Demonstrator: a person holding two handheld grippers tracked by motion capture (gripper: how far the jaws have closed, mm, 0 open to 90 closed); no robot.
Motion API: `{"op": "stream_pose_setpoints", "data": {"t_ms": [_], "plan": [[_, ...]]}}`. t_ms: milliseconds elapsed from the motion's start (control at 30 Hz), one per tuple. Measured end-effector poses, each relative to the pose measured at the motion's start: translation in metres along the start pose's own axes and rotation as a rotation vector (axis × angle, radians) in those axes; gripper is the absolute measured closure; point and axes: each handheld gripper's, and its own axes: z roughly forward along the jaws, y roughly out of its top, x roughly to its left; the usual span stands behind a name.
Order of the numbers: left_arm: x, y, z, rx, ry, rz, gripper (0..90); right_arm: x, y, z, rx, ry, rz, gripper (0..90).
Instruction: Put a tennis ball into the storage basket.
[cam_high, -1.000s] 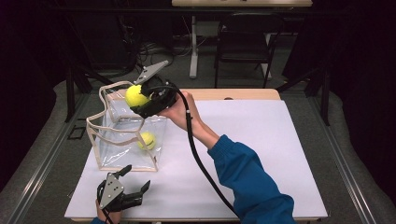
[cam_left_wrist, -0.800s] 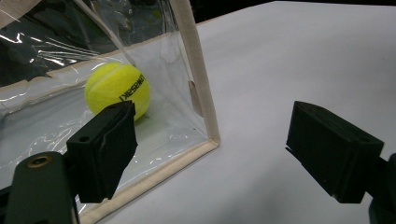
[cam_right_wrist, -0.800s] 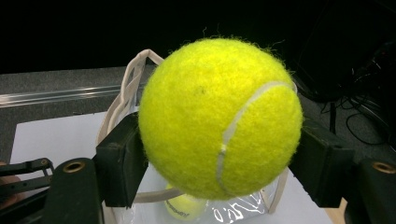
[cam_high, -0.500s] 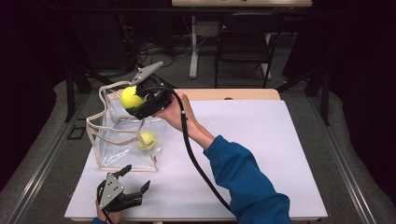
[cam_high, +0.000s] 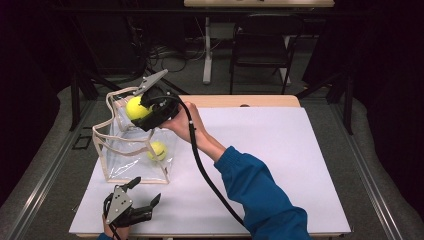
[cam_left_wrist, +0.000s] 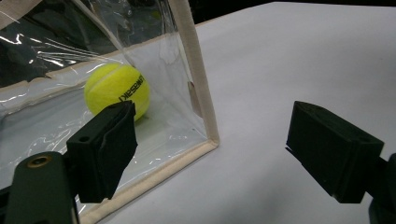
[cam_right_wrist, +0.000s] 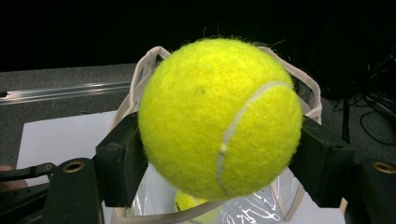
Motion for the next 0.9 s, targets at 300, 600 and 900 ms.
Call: {"op": "stream_pose_setpoints", "data": {"t_ms": [300, 600, 900], "plan": [[0.000, 0.000, 0.000, 0.002, -0.001, 0.002, 16.1, 0.000, -0.003, 0.008, 0.024, 0.007, 0.010, 26.1], [0.000, 0.000, 0.000, 0.002, -0.002, 0.000, 16.2, 0.000, -0.005, 0.013, 0.040, 0.012, 0.016, 26.1], [0.000, 0.000, 0.000, -0.001, -0.001, -0.007, 16.2, 0.000, -0.007, 0.021, 0.055, 0.021, 0.013, 26.0]]}}
